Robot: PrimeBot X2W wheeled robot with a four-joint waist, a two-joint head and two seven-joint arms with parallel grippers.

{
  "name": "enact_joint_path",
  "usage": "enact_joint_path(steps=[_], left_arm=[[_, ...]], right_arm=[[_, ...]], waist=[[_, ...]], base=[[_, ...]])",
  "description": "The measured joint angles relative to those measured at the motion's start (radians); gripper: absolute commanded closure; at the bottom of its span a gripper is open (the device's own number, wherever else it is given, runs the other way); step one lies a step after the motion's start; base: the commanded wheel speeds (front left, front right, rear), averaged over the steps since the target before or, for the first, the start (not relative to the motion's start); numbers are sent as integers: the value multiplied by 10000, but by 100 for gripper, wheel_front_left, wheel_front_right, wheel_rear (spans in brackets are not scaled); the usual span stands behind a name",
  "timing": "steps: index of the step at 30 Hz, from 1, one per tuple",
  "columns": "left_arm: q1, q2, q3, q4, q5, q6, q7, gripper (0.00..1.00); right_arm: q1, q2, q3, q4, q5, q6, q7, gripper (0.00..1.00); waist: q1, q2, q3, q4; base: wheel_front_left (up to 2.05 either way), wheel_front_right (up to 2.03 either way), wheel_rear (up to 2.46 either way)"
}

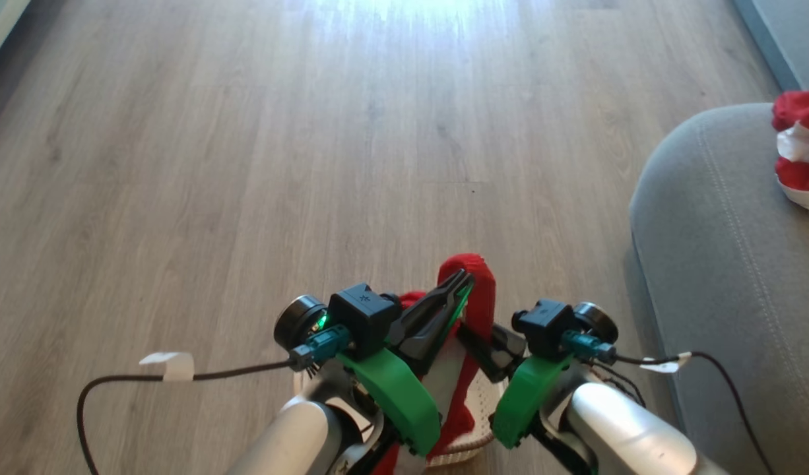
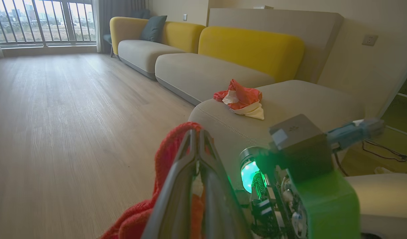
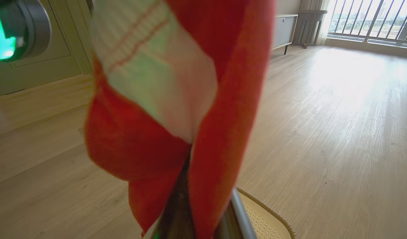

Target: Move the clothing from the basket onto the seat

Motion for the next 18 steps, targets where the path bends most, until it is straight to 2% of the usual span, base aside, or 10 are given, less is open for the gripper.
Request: enact_joint_path(steps=[1, 2, 3, 4, 5, 11, 18], left_arm=[[5, 6, 6, 0, -2, 6, -8, 63], [11, 12, 21, 4, -2, 19, -50, 51], [23, 10, 50, 12, -4, 88, -113, 19], [35, 27, 82, 58, 12, 109, -167, 4], [60, 58, 107, 132, 58, 155, -209, 0], [274, -4, 132, 1066, -15, 142, -1206, 0], [287, -263, -516, 2472, -29, -38, -2182, 0]], right_arm=[[-19, -33, -36, -42, 10, 2, 0, 100], [-29, -63, -69, -104, 29, 0, 0, 100], [-33, -81, -119, -178, 35, 0, 0, 100], [-43, -100, -180, -255, 35, 2, 0, 100], [-64, -127, -276, -341, 35, 2, 0, 100], [-267, -512, -1014, -871, -65, 2, 0, 100], [-179, -1156, -2153, -1536, -318, 0, 0, 100]], waist=[[0, 0, 13, -50], [0, 0, 28, -111], [0, 0, 45, -183], [0, 0, 64, -267], [0, 0, 83, -371], [0, 0, 218, -1259], [0, 0, 392, -2663]], base=[[0, 0, 0], [0, 0, 0], [0, 0, 0], [0, 0, 0], [0, 0, 0], [0, 0, 0], [0, 0, 0]])
